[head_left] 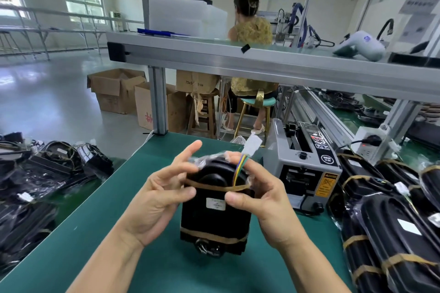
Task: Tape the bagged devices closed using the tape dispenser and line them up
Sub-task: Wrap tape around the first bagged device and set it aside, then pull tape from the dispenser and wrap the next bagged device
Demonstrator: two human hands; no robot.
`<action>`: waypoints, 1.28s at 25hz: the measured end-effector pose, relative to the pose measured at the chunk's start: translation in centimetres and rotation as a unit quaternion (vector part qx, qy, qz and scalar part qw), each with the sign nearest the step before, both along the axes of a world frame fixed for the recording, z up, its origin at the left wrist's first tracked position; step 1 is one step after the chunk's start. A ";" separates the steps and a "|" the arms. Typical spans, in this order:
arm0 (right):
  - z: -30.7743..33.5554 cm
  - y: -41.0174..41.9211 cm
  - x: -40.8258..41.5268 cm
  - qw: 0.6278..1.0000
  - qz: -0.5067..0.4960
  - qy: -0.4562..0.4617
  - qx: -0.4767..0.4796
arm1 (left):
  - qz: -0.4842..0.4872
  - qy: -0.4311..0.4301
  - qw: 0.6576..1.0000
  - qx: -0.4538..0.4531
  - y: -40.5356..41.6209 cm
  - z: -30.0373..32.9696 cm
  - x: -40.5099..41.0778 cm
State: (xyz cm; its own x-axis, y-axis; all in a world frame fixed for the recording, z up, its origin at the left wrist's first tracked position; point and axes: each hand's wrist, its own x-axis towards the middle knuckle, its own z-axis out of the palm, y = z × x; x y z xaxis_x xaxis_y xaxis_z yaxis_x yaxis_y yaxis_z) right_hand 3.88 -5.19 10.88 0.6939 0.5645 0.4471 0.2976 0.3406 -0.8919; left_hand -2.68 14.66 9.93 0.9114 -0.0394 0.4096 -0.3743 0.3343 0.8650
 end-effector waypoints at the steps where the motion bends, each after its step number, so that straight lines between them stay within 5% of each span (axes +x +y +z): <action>1: -0.1 0.4 0.3 0.999 -0.010 0.045 0.028 | 0.025 0.021 0.999 -0.010 0.5 -0.7 -0.2; 6: -0.8 3.4 2.8 0.963 -0.046 0.252 0.084 | 0.043 0.203 0.973 0.105 2.2 -5.1 -1.4; 9: -1.5 6.4 3.7 0.951 -0.078 0.296 0.053 | 0.149 0.258 0.954 0.023 3.1 -5.8 0.0; 13: -2.3 7.9 4.7 0.958 -0.140 0.160 -0.192 | 0.226 0.317 0.917 -0.089 5.8 -5.8 4.3; 18: -8.1 6.4 3.1 0.797 -0.113 -0.049 -0.591 | 0.297 0.412 0.846 -0.160 11.3 -4.5 11.1; 32: -9.2 6.6 3.4 0.769 -0.105 -0.075 -0.627 | 0.376 0.431 0.820 0.003 13.3 -4.8 18.3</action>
